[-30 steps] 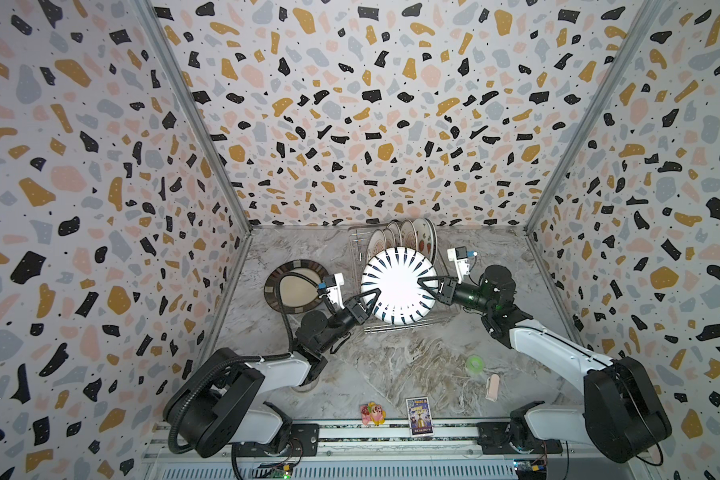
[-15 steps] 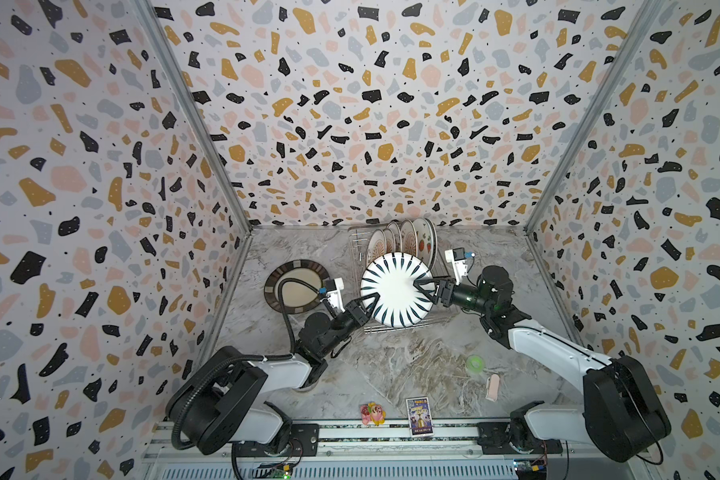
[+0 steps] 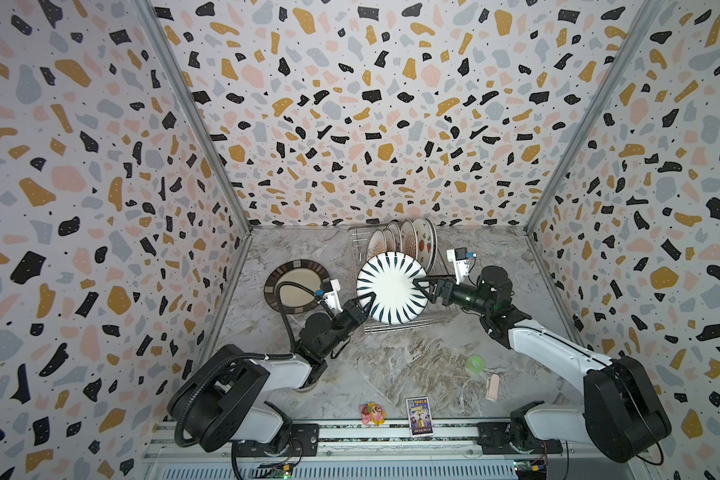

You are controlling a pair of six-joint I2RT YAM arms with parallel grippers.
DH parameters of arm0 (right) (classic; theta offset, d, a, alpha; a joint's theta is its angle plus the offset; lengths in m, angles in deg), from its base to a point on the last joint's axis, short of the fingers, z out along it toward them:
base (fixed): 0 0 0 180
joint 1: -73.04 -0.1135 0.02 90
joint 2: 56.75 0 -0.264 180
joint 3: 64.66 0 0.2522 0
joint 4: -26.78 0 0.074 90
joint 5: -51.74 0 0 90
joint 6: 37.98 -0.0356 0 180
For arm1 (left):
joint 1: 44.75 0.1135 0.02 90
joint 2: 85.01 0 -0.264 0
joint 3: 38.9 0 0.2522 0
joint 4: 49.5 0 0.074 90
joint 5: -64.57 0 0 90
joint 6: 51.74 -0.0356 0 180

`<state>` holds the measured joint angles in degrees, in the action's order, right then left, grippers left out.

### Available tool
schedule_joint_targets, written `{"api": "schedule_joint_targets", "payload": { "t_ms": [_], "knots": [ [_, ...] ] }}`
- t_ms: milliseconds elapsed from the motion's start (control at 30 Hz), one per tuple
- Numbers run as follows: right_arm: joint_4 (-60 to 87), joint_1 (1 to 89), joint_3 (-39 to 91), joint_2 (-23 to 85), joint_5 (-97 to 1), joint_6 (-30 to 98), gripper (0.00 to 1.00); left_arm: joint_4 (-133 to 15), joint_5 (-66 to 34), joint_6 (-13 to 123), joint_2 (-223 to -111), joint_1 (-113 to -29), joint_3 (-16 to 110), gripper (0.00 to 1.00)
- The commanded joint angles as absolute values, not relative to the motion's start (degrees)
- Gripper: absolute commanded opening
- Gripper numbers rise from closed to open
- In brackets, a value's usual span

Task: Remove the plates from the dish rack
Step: 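Open the right gripper and carry the plate toward the dark-rimmed plate with the left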

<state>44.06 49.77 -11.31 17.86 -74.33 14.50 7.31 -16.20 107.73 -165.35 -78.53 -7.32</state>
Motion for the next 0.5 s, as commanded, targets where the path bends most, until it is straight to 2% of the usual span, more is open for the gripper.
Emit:
{"api": "schedule_joint_targets", "payload": {
  "t_ms": [0,467],
  "knots": [
    [43.6,49.8,-9.2,15.3,-73.0,15.7,0.99,17.0,-16.2,108.9,-162.9,-77.4,-6.5,0.0],
    [43.5,48.3,-9.9,13.1,-65.9,18.3,0.99,12.9,-17.8,109.3,-157.8,-72.5,-8.8,0.0]
  ]
}}
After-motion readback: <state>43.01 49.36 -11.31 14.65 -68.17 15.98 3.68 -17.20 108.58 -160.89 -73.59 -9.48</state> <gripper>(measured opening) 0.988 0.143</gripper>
